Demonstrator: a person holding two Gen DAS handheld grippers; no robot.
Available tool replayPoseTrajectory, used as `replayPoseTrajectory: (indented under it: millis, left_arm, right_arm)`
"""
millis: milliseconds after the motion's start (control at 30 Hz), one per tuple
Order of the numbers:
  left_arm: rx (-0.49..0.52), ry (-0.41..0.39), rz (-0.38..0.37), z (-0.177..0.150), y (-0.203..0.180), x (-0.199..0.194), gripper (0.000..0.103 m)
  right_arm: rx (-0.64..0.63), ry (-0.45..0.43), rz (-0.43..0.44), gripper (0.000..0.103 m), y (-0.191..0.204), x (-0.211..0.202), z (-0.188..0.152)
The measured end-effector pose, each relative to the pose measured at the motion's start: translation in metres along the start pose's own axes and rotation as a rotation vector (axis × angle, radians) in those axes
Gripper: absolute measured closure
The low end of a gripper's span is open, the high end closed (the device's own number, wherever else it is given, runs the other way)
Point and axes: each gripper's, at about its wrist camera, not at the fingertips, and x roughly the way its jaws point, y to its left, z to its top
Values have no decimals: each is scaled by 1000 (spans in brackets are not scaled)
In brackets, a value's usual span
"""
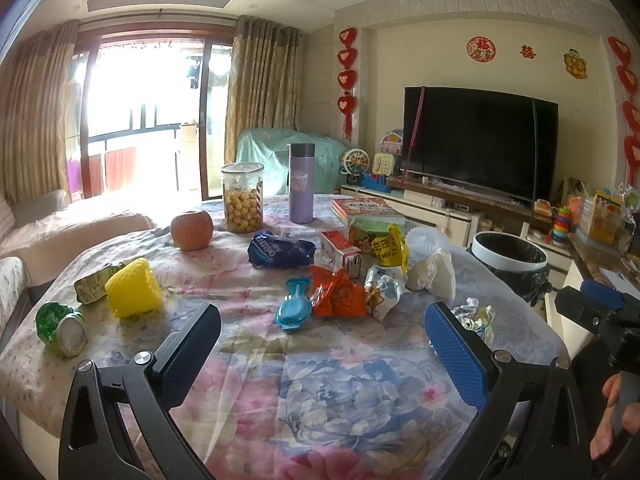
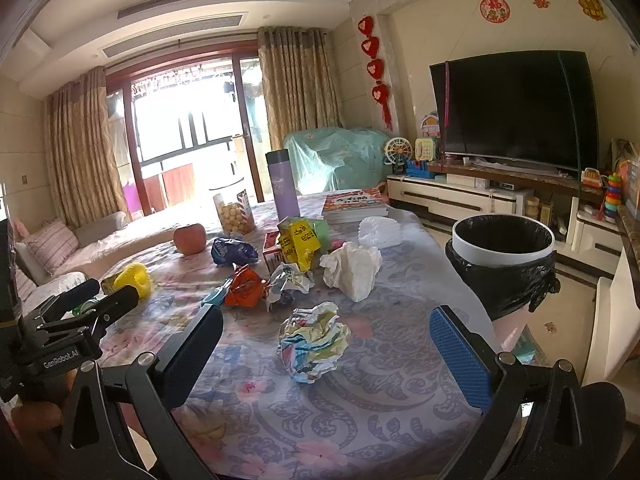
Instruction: Collect trash
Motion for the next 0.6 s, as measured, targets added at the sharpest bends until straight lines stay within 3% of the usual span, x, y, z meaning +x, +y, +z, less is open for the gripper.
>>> replayPoseTrajectory:
  millis: [600]
  left_arm:
    - [-10, 14, -3, -2, 3, 5, 1]
  right_arm:
    - [16, 29, 27, 0, -1, 5, -2]
